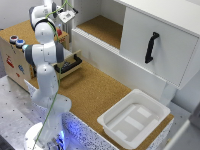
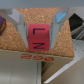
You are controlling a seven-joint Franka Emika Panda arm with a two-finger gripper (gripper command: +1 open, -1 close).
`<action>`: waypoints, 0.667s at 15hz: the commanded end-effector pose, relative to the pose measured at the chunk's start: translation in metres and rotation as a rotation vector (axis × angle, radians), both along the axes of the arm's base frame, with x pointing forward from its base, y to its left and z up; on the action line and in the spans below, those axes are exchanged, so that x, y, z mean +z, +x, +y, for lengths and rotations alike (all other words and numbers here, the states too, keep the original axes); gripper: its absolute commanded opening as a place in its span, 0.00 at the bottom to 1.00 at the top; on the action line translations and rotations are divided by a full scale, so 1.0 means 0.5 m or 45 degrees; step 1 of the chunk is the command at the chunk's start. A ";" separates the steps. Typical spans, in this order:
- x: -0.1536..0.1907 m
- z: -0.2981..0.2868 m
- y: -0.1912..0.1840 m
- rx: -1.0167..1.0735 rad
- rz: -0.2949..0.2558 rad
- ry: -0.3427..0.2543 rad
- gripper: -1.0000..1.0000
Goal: Put the pink block on top of the drawer
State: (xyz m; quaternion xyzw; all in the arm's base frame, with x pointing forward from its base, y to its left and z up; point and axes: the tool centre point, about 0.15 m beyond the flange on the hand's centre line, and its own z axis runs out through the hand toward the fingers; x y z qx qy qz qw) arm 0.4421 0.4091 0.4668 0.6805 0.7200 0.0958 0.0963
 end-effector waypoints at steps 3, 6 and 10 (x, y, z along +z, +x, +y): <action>-0.021 0.095 0.054 0.054 0.174 -0.128 0.00; -0.024 0.115 0.043 0.075 0.183 -0.103 0.00; -0.036 0.123 0.008 0.051 0.219 -0.089 0.00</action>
